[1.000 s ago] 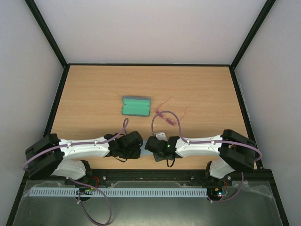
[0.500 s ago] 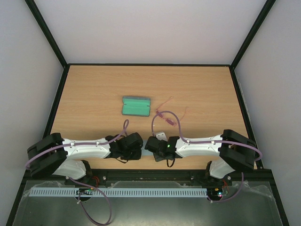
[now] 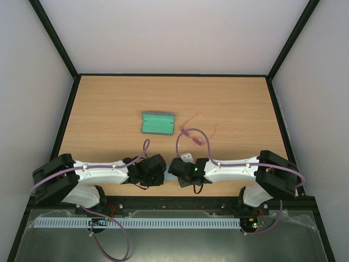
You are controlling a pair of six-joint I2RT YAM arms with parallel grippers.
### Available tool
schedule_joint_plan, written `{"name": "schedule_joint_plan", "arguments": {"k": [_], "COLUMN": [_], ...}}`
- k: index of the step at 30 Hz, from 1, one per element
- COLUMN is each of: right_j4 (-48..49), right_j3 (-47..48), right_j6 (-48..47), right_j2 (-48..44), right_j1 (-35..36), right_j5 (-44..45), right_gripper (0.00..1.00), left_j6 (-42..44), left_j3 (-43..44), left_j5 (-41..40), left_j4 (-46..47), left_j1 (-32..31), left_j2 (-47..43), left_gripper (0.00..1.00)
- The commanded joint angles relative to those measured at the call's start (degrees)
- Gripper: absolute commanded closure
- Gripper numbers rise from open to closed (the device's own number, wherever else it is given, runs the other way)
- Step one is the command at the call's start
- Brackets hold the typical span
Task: Organize the sunglasses
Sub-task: Fold the glasses cleaning cloth at the center of the board.
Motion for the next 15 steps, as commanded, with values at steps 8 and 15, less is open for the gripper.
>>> {"name": "schedule_joint_plan", "arguments": {"k": [8,15], "right_j4": [-2.73,-3.07], "right_j3": [-0.02,0.14], "right_j6": [-0.16,-0.07], "right_j2": [-2.33,-2.81], "right_j1": [0.36,0.36], "right_j5": [1.54,1.89], "right_gripper": [0.99,0.98], "left_j6": [-0.73,-0.28], "left_j3": [0.51,0.54], "left_j5": [-3.02,-3.29], "left_j4": [-5.73,-6.25], "left_j1": [-0.11,0.66], "left_j2": [-3.52,-4.18], "left_gripper": [0.98,0.98]}}
